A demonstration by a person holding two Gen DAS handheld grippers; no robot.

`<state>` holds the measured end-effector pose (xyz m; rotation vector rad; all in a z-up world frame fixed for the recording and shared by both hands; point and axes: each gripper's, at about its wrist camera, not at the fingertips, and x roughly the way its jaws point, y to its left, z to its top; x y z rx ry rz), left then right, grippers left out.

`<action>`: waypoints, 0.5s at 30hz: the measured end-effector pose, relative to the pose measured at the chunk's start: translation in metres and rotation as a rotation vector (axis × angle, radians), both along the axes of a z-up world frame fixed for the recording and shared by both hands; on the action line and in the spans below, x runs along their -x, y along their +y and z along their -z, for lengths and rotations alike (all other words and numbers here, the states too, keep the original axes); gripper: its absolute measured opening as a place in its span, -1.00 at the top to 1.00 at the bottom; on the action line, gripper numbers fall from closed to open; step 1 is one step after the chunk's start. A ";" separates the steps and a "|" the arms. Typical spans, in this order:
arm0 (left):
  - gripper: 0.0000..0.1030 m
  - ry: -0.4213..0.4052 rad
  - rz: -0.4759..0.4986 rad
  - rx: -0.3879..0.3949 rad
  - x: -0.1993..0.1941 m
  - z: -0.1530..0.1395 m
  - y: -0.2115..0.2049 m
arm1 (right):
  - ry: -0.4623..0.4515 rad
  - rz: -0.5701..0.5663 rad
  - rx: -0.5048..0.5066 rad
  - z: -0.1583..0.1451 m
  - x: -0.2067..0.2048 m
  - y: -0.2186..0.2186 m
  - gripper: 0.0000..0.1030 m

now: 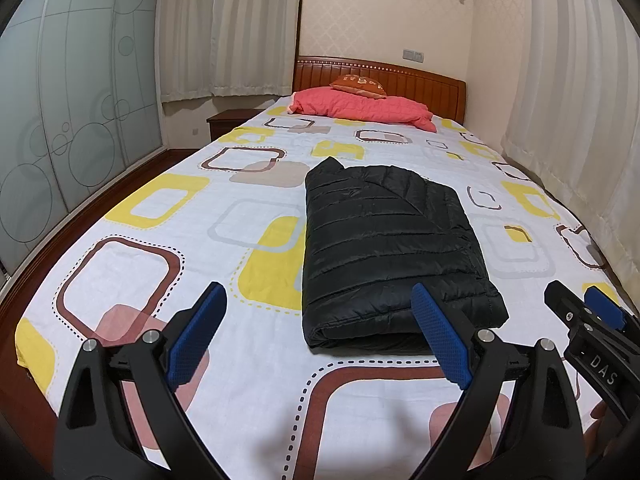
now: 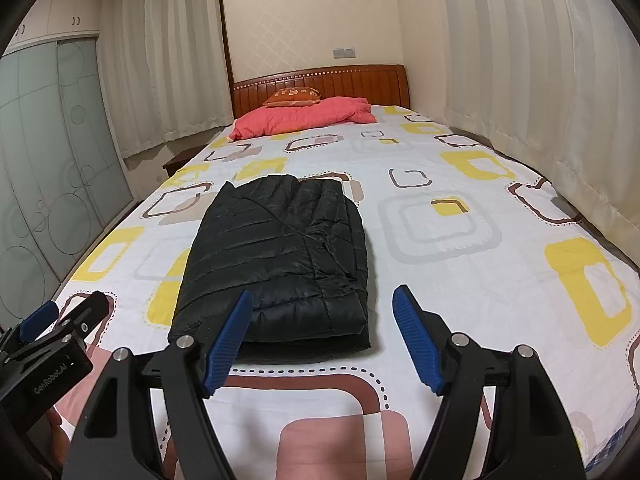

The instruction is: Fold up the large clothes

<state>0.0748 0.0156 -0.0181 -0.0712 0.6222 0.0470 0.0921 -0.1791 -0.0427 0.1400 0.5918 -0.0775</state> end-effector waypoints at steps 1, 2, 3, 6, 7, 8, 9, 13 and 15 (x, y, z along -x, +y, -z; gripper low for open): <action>-0.81 0.001 0.000 0.000 0.000 0.000 0.000 | 0.000 -0.001 0.001 0.000 0.000 0.000 -0.40; -0.81 0.001 0.001 0.001 0.000 0.000 0.000 | -0.001 -0.002 0.002 0.000 0.000 0.001 -0.40; -0.81 0.001 0.000 0.000 0.000 0.000 0.000 | 0.000 0.000 0.001 0.000 0.000 0.000 -0.40; -0.81 0.001 -0.002 0.000 0.000 0.000 0.000 | 0.001 0.000 0.000 0.000 0.000 0.001 -0.40; -0.81 0.001 -0.002 0.003 0.001 0.000 0.000 | 0.002 -0.001 -0.001 0.000 0.000 0.002 -0.40; -0.81 0.000 -0.001 0.005 0.001 0.000 0.000 | 0.002 -0.001 -0.001 0.000 0.000 0.002 -0.40; -0.81 0.000 -0.001 0.002 0.000 0.000 0.000 | 0.002 0.000 -0.001 -0.001 0.000 0.002 -0.40; -0.81 -0.002 -0.001 0.002 0.001 -0.001 0.000 | 0.000 -0.002 0.000 0.000 0.000 0.002 -0.40; -0.81 -0.005 -0.003 0.004 0.001 -0.001 0.000 | -0.003 -0.002 0.001 -0.001 0.001 0.003 -0.40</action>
